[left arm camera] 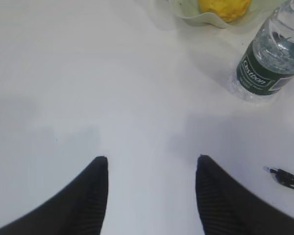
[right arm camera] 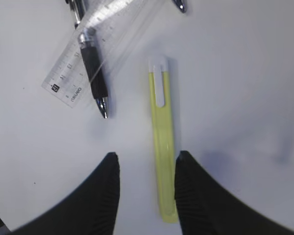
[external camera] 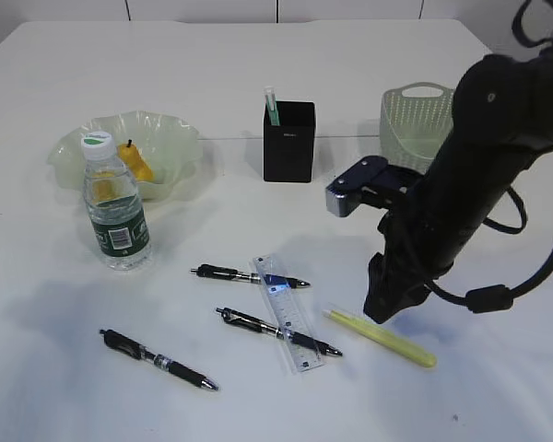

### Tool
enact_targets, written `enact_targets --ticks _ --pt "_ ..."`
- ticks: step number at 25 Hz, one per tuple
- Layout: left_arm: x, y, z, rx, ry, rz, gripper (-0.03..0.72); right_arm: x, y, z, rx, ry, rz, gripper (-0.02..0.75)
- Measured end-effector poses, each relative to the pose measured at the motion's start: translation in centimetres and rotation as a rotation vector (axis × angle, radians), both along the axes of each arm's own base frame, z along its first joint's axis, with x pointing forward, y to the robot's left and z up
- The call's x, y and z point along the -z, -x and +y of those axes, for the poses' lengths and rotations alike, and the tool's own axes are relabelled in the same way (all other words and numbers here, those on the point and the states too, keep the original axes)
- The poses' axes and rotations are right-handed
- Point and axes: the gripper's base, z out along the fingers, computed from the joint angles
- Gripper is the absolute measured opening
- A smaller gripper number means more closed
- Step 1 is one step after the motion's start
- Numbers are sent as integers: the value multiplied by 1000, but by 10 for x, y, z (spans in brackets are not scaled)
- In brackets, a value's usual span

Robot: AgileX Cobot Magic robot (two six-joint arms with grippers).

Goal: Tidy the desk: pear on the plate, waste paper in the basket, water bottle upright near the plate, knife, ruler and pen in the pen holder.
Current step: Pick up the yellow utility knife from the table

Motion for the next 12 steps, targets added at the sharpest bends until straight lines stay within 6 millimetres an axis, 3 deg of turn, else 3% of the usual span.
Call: enact_targets --ticks 6,12 --pt "1 1 0 -2 5 19 402 27 -3 4 -20 17 60 294" --pt "1 2 0 -3 8 23 402 27 -12 7 -63 11 23 295"
